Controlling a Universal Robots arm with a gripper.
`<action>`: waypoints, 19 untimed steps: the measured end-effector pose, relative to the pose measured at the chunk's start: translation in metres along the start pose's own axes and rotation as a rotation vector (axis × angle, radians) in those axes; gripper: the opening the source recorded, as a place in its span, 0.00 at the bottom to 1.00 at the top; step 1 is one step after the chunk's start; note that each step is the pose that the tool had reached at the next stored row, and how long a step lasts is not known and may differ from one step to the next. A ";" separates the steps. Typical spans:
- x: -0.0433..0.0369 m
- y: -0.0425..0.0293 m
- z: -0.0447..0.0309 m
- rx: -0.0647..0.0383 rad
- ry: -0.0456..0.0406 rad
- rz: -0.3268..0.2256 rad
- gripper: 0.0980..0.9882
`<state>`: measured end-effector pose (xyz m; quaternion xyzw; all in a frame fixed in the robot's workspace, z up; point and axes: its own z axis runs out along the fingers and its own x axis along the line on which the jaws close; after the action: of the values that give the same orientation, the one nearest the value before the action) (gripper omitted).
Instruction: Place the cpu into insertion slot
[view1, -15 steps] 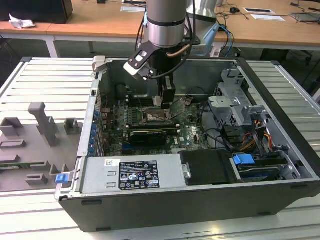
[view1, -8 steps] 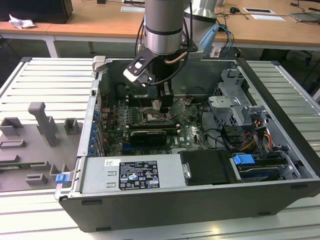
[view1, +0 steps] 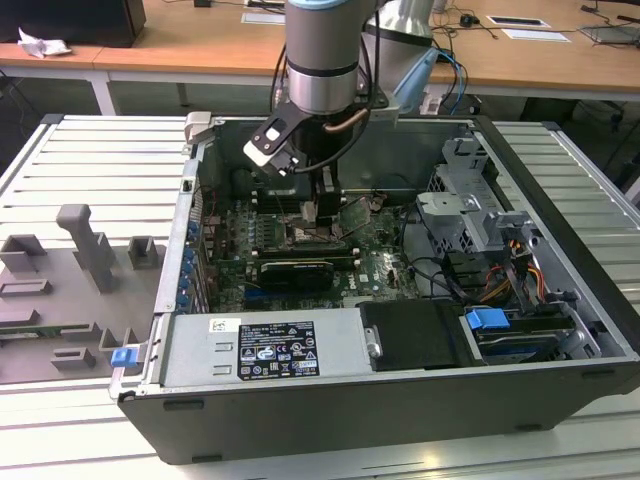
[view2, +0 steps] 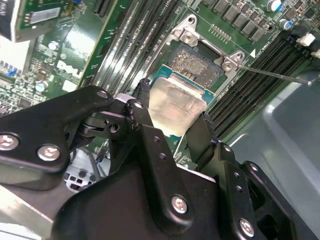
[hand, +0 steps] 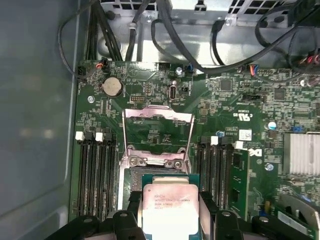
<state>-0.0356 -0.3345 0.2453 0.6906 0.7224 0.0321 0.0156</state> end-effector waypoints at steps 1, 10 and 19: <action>0.0013 -0.0013 0.0030 0.000 0.0001 0.000 0.49; 0.0084 -0.0094 0.0218 0.000 -0.0006 0.010 0.49; 0.0141 -0.0114 0.0360 -0.001 -0.0021 0.031 0.49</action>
<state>-0.0452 -0.3200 0.2089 0.7016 0.7117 0.0319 0.0161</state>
